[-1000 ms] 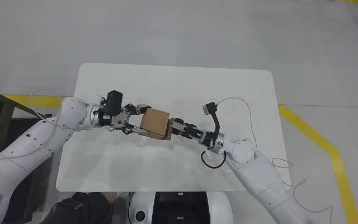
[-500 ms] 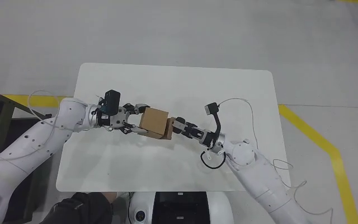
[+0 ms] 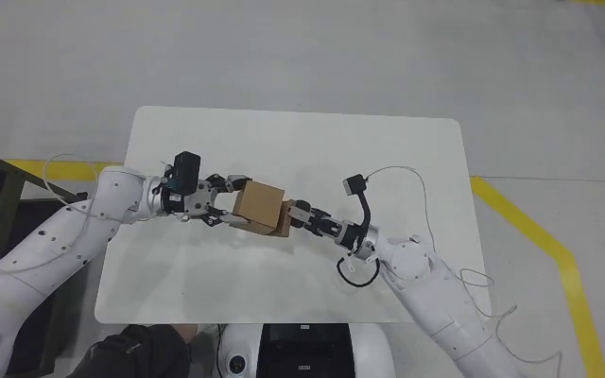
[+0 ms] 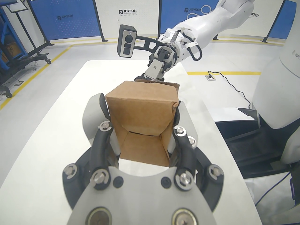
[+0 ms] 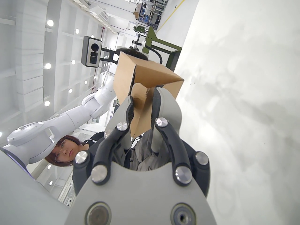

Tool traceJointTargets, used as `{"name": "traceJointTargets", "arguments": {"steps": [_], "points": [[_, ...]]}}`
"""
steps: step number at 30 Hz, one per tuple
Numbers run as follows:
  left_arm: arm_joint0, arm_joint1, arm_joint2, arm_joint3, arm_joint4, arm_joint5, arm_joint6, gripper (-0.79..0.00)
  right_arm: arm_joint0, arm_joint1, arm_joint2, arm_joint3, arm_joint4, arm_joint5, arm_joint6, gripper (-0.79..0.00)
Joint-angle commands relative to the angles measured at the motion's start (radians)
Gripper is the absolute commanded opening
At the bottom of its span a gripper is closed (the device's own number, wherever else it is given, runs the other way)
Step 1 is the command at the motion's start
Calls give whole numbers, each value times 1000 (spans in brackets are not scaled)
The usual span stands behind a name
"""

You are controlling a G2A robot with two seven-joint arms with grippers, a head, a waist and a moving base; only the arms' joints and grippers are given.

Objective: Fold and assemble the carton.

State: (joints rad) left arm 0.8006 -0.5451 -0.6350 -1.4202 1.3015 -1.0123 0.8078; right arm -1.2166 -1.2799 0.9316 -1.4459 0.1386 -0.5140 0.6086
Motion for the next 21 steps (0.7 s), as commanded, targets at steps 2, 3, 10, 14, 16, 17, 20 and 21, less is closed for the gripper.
{"name": "traceJointTargets", "arguments": {"steps": [2,3,10,14,16,17,20,21], "points": [[4,-2,-5,1,1,0,0,-357,-9,2,-1,-16,-4,6,17,-628],[5,-2,-6,1,2,0,0,-357,-12,3,-2,-22,-5,7,20,-628],[11,-7,-16,5,3,0,0,-385,-31,6,-1,-48,-9,17,36,-628],[15,-7,-24,0,2,0,0,-397,-32,7,-3,-45,-9,27,41,-640],[18,-7,-30,-6,2,0,0,-400,-27,6,-3,-38,-8,32,40,-659],[21,-7,-33,-7,2,0,0,-400,-25,5,-4,-35,-6,33,39,-665],[28,-5,-41,-13,2,3,3,-403,-19,3,-7,-24,6,35,34,-680],[31,-5,-44,-14,2,3,3,-403,-18,3,-8,-21,10,35,33,-680]]}}
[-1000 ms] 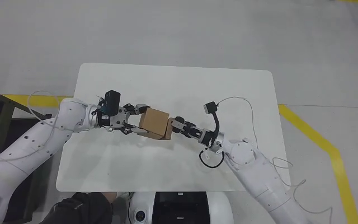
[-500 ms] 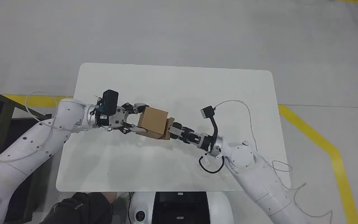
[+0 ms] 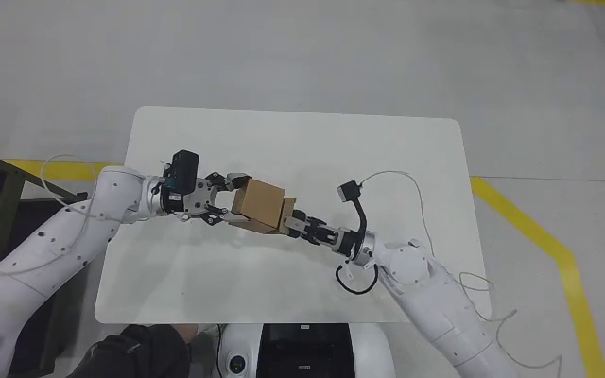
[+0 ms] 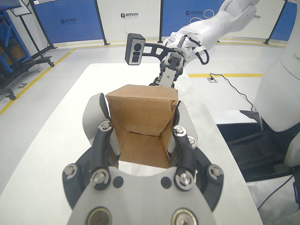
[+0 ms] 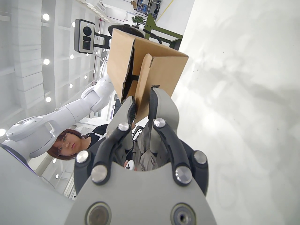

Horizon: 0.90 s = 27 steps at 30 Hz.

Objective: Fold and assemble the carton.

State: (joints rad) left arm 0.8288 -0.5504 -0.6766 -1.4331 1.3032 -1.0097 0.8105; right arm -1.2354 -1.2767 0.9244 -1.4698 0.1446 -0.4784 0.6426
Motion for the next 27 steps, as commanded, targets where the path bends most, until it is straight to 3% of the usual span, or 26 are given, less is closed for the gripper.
{"name": "traceJointTargets", "arguments": {"steps": [1,15,27], "points": [[5,1,-5,-2,1,0,0,-403,3,-1,-2,4,8,-2,-1,-680],[19,-1,-12,-13,29,-3,-3,-400,18,-10,-19,-7,13,4,-20,-727],[26,-8,-22,-1,31,-2,-2,-406,1,-11,-6,-23,49,-33,-34,-640]]}}
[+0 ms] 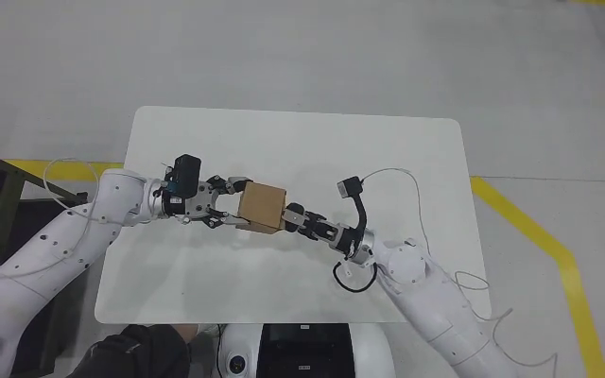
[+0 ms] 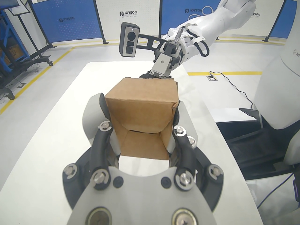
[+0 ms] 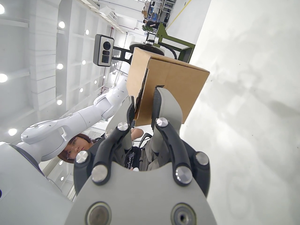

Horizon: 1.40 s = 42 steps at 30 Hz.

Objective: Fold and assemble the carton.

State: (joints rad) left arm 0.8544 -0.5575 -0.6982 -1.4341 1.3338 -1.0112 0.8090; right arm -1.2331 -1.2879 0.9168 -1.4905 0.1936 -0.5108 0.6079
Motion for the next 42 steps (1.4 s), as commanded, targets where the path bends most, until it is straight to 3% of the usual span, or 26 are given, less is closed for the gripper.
{"name": "traceJointTargets", "arguments": {"steps": [1,19,34,42], "points": [[1,-1,-1,1,1,0,0,-406,-2,1,3,-5,0,-1,2,-643],[7,-10,-8,13,9,-1,-1,-403,-23,7,32,-30,-42,-12,-13,-653],[4,-16,-7,8,12,-1,-1,-403,12,-9,-13,-8,-53,-9,-37,-662],[7,-16,-19,29,-9,-1,-1,-400,-16,3,34,-30,-47,-31,-32,-640]]}}
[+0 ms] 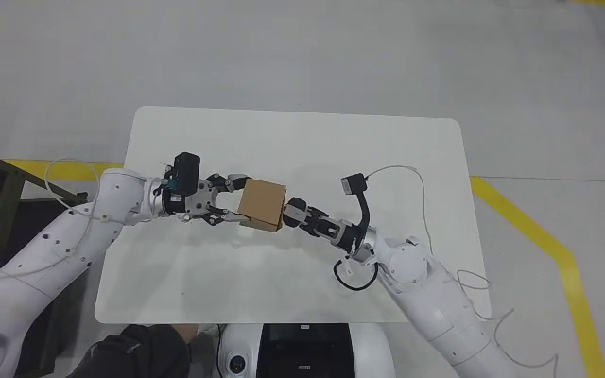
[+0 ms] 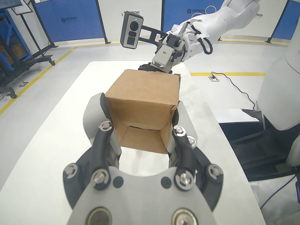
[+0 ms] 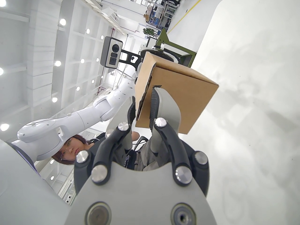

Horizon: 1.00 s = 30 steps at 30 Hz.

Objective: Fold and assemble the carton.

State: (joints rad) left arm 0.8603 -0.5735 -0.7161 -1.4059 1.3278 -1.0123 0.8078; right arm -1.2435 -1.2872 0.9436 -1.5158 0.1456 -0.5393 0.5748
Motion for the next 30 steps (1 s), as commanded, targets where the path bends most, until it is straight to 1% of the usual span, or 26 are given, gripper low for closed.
{"name": "traceJointTargets", "arguments": {"steps": [1,9,17,23,30], "points": [[2,1,-3,4,-7,0,0,-400,-12,4,14,-9,2,-4,4,-631],[9,1,-7,2,-10,0,0,-403,-39,12,36,-28,13,-8,23,-619],[9,1,-12,-6,-9,0,0,-406,-35,13,34,-20,-18,0,26,-662],[14,2,-22,-14,-12,0,0,-406,-33,14,33,-12,-50,5,13,-665],[22,3,-33,-22,-6,0,0,-406,-32,13,27,-13,-49,11,10,-659]]}}
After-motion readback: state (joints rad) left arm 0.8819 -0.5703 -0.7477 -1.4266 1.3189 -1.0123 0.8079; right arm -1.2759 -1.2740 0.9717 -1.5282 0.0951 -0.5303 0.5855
